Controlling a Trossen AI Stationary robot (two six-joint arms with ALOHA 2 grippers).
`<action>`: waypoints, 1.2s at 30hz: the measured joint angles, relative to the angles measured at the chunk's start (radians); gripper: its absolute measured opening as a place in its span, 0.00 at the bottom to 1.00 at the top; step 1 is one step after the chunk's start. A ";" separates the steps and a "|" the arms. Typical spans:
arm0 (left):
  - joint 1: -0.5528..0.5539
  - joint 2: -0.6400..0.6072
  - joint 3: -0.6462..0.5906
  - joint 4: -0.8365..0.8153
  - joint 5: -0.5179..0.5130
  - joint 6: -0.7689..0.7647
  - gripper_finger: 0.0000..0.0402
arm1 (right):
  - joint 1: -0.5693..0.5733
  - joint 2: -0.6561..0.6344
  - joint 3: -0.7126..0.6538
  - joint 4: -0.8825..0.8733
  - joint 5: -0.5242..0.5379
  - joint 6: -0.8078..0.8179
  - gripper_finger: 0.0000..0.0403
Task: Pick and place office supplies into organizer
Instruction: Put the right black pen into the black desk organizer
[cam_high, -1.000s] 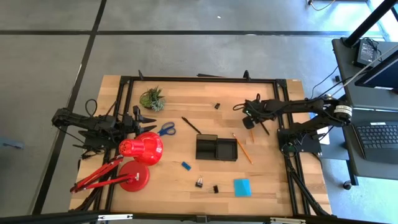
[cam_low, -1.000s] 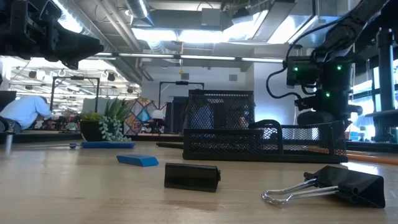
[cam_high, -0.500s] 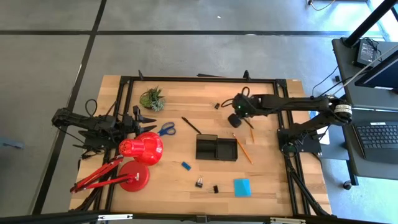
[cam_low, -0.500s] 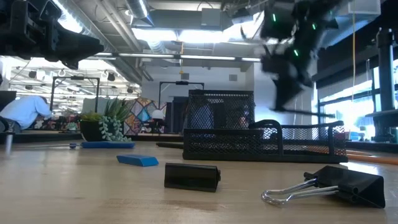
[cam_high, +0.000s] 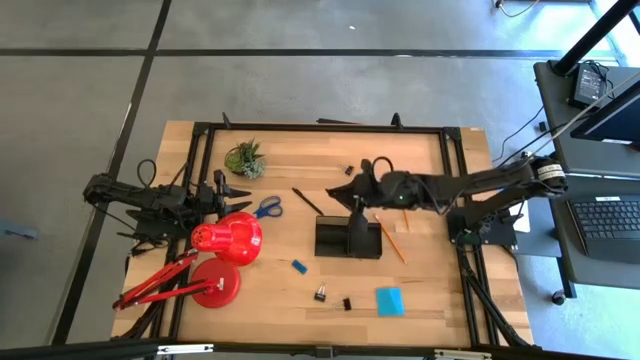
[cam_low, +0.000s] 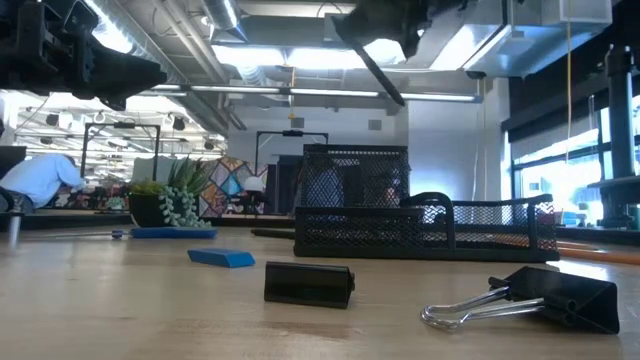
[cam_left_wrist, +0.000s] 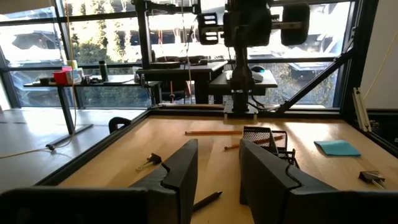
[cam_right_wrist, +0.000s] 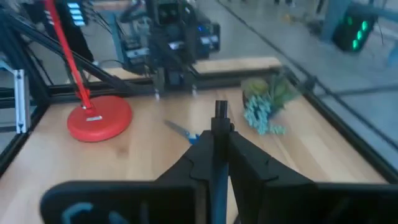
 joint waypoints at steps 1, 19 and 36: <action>0.000 0.000 0.000 0.000 0.000 0.000 0.28 | 0.008 0.000 -0.022 0.037 0.001 -0.016 0.10; 0.000 0.000 0.000 0.000 0.000 0.000 0.28 | 0.024 0.095 -0.354 0.719 -0.090 -0.017 0.10; 0.000 0.000 0.000 0.000 0.000 0.000 0.28 | 0.025 0.306 -0.241 0.680 -0.190 -0.002 0.10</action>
